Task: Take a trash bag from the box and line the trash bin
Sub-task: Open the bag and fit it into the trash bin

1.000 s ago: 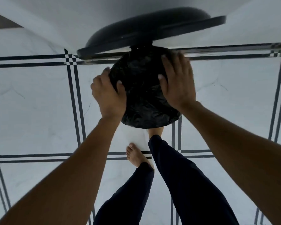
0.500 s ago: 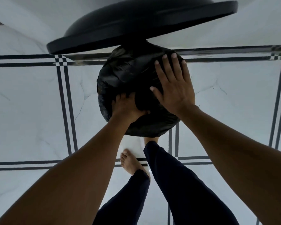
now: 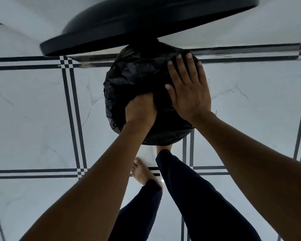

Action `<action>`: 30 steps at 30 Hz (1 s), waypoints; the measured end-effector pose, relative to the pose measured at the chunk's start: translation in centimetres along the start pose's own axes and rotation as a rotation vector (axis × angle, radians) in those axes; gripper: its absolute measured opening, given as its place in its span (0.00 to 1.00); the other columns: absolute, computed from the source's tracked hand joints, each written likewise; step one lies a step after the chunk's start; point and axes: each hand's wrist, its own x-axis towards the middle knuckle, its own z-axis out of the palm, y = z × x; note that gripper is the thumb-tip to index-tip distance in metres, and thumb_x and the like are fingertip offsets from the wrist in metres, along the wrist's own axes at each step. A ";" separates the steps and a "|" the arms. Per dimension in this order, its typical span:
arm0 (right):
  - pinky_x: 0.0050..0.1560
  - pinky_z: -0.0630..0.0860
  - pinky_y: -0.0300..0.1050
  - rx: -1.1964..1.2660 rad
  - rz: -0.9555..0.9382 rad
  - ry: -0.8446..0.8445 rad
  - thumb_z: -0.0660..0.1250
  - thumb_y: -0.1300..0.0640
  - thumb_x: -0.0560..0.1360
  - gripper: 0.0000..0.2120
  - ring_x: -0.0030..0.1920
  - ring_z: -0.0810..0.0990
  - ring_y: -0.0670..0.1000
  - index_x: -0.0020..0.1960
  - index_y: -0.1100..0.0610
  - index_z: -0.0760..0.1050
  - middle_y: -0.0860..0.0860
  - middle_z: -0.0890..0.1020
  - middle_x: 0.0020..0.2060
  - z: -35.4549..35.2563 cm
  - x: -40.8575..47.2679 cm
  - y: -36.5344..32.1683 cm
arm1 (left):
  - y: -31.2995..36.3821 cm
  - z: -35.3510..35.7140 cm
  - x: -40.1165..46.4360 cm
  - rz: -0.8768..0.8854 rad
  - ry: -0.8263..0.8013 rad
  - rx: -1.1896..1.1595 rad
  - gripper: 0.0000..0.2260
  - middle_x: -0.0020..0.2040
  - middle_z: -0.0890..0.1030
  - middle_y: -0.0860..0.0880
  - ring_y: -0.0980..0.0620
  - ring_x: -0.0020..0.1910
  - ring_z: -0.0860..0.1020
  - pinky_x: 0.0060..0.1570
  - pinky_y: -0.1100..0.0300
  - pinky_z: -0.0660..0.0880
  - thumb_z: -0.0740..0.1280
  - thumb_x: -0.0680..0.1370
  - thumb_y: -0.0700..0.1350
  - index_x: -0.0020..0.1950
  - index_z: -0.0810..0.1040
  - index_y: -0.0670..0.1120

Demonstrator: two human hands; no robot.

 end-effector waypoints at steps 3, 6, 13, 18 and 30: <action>0.80 0.52 0.61 0.009 0.005 0.018 0.48 0.46 0.86 0.28 0.82 0.51 0.61 0.83 0.56 0.51 0.57 0.55 0.82 0.1 0.0 0.0 | 0.9 0.6 0.9 0.070 0.006 -0.115 0.12 0.57 0.82 0.39 0.36 0.56 0.81 0.50 0.49 0.75 0.60 0.83 0.44 0.62 0.78 0.44; 0.80 0.52 0.61 0.041 0.012 0.042 0.49 0.46 0.86 0.28 0.82 0.51 0.60 0.83 0.56 0.52 0.57 0.57 0.82 0.3 -0.1 0.0 | 0.6 2.9 3.3 -0.039 -0.128 -0.093 0.16 0.64 0.80 0.38 0.37 0.63 0.79 0.59 0.49 0.76 0.61 0.83 0.47 0.66 0.78 0.42; 0.79 0.54 0.61 0.000 0.007 0.061 0.50 0.42 0.86 0.30 0.82 0.52 0.61 0.82 0.56 0.55 0.58 0.58 0.81 0.4 -0.1 -0.1 | -1.4 5.1 5.3 -0.284 -0.474 0.017 0.45 0.82 0.57 0.43 0.39 0.80 0.56 0.75 0.39 0.55 0.59 0.73 0.74 0.83 0.50 0.54; 0.79 0.53 0.60 0.025 0.009 0.060 0.50 0.44 0.86 0.29 0.82 0.52 0.60 0.82 0.56 0.54 0.57 0.58 0.81 0.2 -0.1 -0.2 | -0.7 4.6 3.4 -0.172 -0.178 0.117 0.25 0.70 0.75 0.41 0.39 0.70 0.71 0.65 0.47 0.69 0.63 0.79 0.60 0.70 0.76 0.47; 0.79 0.54 0.61 -0.003 0.009 0.064 0.49 0.46 0.86 0.28 0.82 0.52 0.61 0.82 0.57 0.55 0.57 0.58 0.81 0.6 -0.1 0.1 | 0.8 5.5 5.9 -0.063 -0.701 -0.019 0.31 0.84 0.51 0.44 0.41 0.81 0.53 0.77 0.46 0.54 0.57 0.85 0.57 0.84 0.47 0.49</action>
